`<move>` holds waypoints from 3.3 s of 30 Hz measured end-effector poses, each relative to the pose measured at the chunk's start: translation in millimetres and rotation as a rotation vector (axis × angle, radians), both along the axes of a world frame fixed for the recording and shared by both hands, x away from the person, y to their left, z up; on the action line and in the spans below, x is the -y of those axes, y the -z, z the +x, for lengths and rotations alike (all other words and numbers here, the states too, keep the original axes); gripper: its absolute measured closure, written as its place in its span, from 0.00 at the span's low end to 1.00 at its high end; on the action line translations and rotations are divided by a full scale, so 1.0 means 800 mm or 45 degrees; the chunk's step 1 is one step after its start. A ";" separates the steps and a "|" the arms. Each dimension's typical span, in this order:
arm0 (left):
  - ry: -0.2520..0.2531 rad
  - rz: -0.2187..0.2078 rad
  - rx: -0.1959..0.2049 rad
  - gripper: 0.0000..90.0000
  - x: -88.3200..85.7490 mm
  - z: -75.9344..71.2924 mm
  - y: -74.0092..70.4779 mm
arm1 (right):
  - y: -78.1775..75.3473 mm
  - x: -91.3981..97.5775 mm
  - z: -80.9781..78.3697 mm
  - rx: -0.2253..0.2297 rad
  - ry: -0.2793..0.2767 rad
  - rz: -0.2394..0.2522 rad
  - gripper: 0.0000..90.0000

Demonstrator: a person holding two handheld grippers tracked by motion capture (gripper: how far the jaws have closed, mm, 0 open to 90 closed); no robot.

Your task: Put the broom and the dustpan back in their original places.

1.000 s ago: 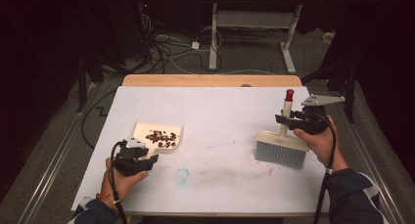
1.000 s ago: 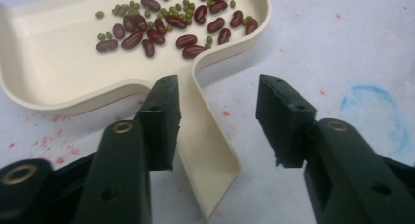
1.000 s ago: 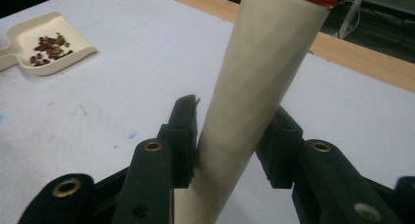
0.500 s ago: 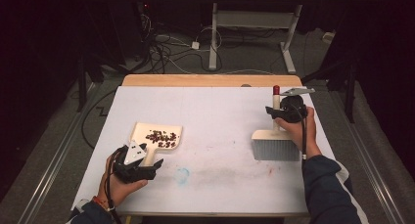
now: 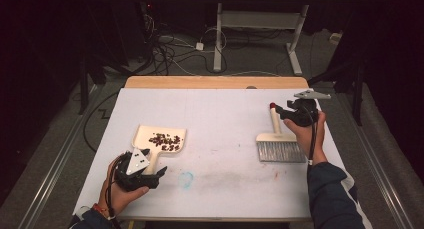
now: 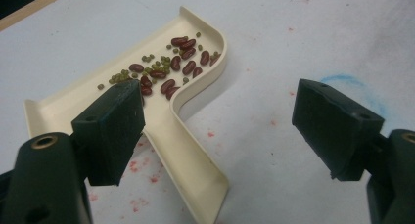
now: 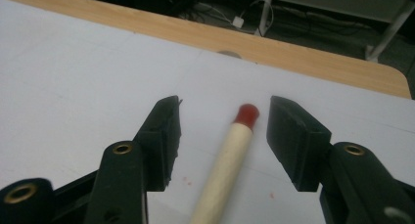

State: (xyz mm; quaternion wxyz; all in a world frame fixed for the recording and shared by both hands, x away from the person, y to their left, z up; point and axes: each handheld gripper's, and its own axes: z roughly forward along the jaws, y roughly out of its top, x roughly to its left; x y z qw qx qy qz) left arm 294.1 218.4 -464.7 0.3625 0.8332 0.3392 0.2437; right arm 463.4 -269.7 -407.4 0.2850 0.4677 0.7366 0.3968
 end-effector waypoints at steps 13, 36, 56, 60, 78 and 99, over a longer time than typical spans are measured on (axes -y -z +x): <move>-0.017 -0.003 0.043 0.22 -0.001 0.000 -0.002 | 0.010 -0.023 -0.018 0.102 -0.007 -0.014 0.24; 0.016 0.018 0.056 0.22 0.004 -0.001 0.000 | -0.014 -0.046 -0.055 0.202 -0.085 -0.016 0.22; 0.026 0.029 0.059 0.22 0.006 -0.002 -0.001 | -0.033 -0.058 -0.093 0.245 -0.171 -0.031 0.23; 0.026 0.029 0.058 0.22 0.006 -0.002 -0.001 | -0.036 -0.062 -0.102 0.251 -0.204 -0.054 0.23; 0.024 0.033 0.070 0.22 0.005 -0.004 -0.003 | -0.047 -0.062 -0.138 0.300 -0.295 -0.063 0.23; 0.044 0.043 0.069 0.22 0.009 -0.005 -0.002 | -0.042 -0.053 -0.163 0.316 -0.345 -0.102 0.23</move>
